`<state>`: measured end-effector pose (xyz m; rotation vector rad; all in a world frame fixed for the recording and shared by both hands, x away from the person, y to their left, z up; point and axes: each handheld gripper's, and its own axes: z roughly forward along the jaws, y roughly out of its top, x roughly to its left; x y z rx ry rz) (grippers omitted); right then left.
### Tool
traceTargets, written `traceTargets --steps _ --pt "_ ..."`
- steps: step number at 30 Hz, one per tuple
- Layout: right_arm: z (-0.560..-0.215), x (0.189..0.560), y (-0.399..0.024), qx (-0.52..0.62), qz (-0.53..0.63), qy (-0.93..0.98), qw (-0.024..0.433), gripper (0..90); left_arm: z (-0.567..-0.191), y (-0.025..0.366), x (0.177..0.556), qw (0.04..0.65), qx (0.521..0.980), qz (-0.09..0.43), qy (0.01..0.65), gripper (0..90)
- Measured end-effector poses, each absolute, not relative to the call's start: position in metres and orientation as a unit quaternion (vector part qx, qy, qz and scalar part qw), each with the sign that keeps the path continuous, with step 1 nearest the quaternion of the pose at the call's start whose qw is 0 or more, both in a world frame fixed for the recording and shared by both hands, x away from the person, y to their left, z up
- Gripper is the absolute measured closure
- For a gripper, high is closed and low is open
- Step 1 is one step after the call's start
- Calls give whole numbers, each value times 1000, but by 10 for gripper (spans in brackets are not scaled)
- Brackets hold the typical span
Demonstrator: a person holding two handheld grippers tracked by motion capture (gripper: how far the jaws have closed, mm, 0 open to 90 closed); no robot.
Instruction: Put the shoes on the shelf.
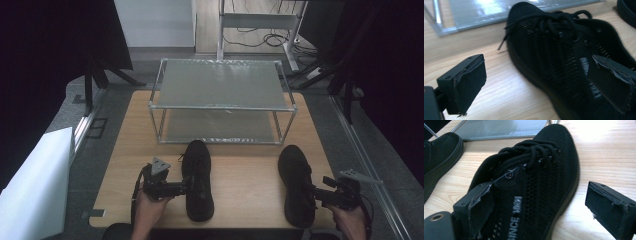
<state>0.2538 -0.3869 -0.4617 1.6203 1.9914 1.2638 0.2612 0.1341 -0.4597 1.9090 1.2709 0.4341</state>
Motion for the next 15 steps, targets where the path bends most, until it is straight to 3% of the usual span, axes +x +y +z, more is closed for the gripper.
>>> traceTargets --steps 11,14,15 --pt "-488 274 -365 591 408 683 133 107 -482 102 274 384 743 166 522 63" --pt "-490 277 -364 597 404 678 144 146 -488 98 276 380 741 169 528 135" --pt "-490 277 -365 605 400 671 154 215 -492 97 278 385 732 166 536 157"
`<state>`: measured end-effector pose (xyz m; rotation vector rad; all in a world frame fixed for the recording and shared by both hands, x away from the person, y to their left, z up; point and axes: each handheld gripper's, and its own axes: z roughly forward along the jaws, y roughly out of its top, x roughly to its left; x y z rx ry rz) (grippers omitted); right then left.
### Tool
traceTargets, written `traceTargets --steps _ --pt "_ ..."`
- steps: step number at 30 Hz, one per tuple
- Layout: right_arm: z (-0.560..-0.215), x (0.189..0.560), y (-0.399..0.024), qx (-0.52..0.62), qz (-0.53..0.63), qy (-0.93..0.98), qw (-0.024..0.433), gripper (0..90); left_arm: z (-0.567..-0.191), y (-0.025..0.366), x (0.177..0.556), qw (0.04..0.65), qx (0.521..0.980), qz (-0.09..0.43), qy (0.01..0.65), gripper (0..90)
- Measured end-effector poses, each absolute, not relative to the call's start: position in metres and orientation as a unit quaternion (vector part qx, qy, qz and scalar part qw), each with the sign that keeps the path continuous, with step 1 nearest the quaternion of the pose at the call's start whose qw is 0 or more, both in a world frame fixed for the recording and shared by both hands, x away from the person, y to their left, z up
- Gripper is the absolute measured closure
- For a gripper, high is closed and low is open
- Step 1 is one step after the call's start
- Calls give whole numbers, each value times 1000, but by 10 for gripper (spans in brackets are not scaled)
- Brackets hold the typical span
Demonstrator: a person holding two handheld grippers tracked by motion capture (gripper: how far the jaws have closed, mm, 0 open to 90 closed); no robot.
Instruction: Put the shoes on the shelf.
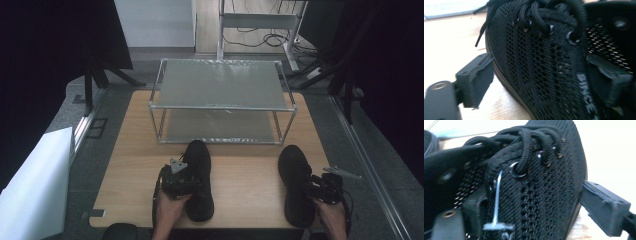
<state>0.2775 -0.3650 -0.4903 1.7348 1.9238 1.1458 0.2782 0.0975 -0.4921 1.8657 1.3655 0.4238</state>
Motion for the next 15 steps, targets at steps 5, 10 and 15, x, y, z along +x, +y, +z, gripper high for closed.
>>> traceTargets --steps 5,10,15 --pt "-491 275 -365 607 385 670 188 367 -490 98 278 382 732 194 531 396" --pt "-489 275 -366 608 390 657 217 559 -490 109 281 396 726 189 530 567" --pt "-487 274 -366 612 388 650 230 711 -487 113 282 383 736 199 521 725"
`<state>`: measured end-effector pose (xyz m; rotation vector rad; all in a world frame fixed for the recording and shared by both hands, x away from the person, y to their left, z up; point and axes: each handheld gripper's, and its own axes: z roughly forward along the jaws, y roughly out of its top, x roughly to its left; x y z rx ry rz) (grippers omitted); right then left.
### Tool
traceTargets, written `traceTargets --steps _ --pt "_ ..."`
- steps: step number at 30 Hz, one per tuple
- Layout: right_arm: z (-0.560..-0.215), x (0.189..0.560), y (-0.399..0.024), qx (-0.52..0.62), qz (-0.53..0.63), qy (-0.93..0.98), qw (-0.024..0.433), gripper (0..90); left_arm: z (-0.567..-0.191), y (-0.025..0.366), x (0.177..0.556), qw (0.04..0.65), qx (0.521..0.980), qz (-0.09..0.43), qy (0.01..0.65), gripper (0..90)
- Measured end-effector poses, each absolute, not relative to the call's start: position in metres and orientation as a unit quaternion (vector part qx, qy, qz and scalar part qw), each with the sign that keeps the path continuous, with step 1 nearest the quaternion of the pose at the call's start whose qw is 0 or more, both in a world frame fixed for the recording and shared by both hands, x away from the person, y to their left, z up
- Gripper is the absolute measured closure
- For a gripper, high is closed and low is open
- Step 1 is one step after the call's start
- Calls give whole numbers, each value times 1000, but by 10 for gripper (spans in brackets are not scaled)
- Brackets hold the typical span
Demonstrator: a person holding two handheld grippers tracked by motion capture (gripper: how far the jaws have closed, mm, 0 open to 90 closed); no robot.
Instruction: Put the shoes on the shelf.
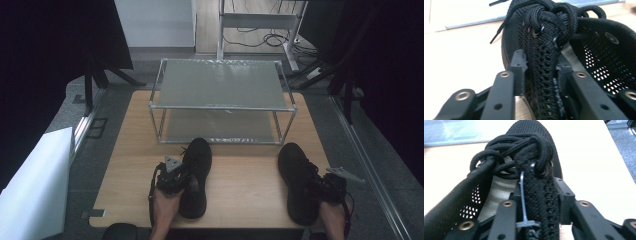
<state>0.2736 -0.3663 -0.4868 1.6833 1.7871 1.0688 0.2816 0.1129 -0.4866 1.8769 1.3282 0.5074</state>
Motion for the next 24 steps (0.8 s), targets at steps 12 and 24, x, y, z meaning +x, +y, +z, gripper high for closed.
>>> traceTargets --steps 12,24 --pt "-488 272 -390 637 478 590 130 752 -485 141 288 422 711 140 545 790" --pt "-475 282 -363 611 529 582 86 752 -468 152 286 496 672 95 541 790"
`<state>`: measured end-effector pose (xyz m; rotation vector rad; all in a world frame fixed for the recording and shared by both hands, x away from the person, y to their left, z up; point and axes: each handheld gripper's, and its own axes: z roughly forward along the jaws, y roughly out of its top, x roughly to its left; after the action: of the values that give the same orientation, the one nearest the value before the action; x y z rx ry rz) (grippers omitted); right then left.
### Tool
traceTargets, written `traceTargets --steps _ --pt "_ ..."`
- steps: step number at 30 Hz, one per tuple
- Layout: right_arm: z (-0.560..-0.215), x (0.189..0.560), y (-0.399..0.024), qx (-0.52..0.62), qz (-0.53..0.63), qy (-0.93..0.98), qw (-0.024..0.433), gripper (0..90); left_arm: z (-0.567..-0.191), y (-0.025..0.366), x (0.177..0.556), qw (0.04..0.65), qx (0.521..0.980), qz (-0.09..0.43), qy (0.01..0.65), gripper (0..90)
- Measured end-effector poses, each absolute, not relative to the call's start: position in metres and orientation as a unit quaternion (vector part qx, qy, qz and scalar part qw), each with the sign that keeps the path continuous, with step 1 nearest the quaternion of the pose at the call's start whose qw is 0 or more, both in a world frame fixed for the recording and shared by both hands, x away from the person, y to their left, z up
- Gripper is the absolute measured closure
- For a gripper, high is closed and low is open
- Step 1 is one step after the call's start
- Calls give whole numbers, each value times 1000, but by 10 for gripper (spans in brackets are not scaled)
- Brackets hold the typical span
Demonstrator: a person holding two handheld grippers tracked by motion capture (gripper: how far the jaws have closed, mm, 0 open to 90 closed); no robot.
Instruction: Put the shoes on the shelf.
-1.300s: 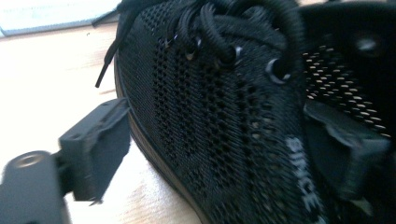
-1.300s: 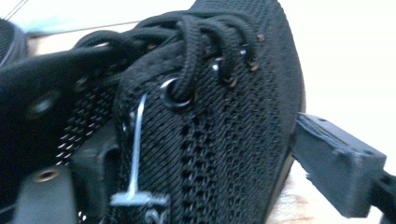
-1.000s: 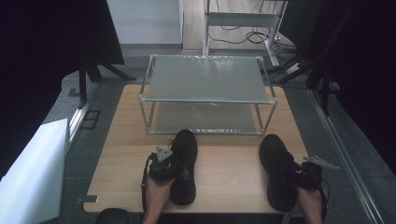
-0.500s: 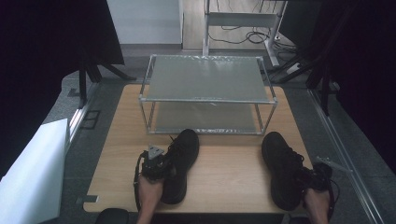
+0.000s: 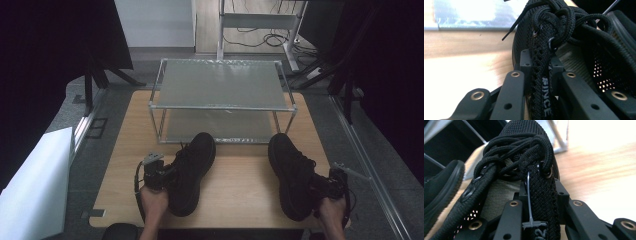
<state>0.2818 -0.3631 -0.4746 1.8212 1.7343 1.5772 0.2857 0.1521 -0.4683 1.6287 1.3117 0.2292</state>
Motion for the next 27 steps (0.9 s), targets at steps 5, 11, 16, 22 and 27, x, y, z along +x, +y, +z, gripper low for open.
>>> traceTargets --steps 5,11,16,22,27 --pt "-469 286 -350 601 557 570 61 752 -461 149 284 518 658 93 539 788" --pt "-463 291 -330 587 586 558 31 752 -449 141 277 551 636 93 532 787" --pt "-457 293 -315 577 603 551 17 752 -445 136 273 571 620 84 531 786" --pt "-448 294 -296 564 615 551 7 751 -439 129 269 588 607 77 528 785" --pt "-441 294 -279 555 624 550 1 751 -435 128 268 606 591 68 529 785"
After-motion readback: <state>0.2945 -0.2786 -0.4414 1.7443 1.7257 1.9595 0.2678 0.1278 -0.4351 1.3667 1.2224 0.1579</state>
